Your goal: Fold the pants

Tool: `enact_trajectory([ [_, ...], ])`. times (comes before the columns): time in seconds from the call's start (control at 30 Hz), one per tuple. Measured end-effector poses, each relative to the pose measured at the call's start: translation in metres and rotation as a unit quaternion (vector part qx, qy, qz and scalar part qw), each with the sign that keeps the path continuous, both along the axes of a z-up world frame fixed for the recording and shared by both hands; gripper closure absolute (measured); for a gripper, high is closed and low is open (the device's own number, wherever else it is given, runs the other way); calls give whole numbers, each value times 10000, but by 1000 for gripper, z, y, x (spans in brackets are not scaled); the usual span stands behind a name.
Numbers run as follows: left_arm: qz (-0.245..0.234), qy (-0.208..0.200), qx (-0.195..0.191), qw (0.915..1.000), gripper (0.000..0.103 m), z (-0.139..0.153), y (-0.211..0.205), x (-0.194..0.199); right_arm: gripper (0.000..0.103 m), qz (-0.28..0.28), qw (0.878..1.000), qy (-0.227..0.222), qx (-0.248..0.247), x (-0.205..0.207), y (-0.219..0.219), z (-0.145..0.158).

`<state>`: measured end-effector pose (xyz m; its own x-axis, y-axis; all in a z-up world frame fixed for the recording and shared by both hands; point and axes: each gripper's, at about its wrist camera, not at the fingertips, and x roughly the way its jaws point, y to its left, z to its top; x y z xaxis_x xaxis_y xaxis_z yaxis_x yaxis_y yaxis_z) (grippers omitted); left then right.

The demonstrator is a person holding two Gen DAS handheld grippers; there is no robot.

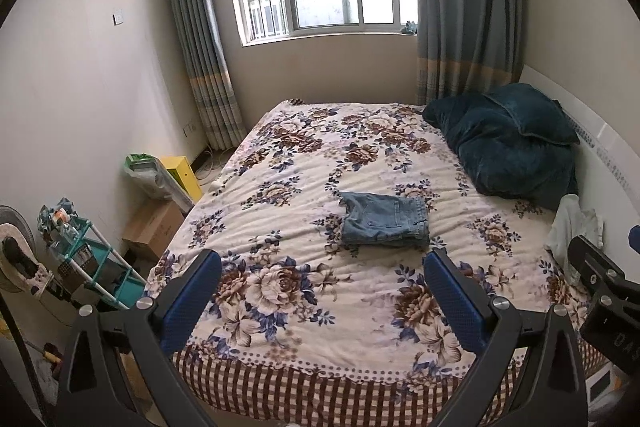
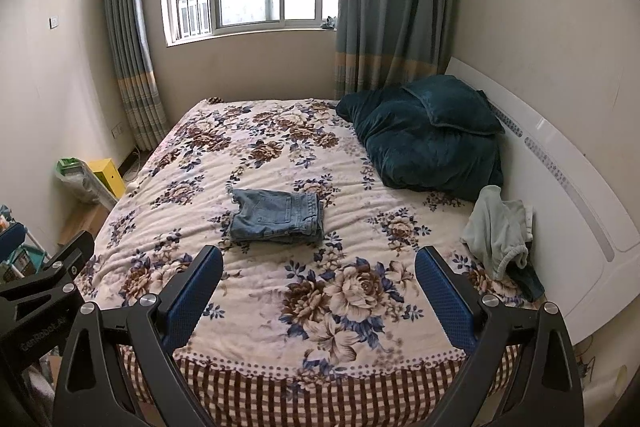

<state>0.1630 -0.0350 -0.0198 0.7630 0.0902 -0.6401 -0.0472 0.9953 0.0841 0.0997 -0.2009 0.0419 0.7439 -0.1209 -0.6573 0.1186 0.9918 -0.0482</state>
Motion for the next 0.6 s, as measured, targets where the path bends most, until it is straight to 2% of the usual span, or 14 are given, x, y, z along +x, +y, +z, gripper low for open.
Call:
enact_trajectory([
  [0.6,-12,-68,22,10000,0,2,0,1,4,74,9999,-21,89,1,-2,2],
])
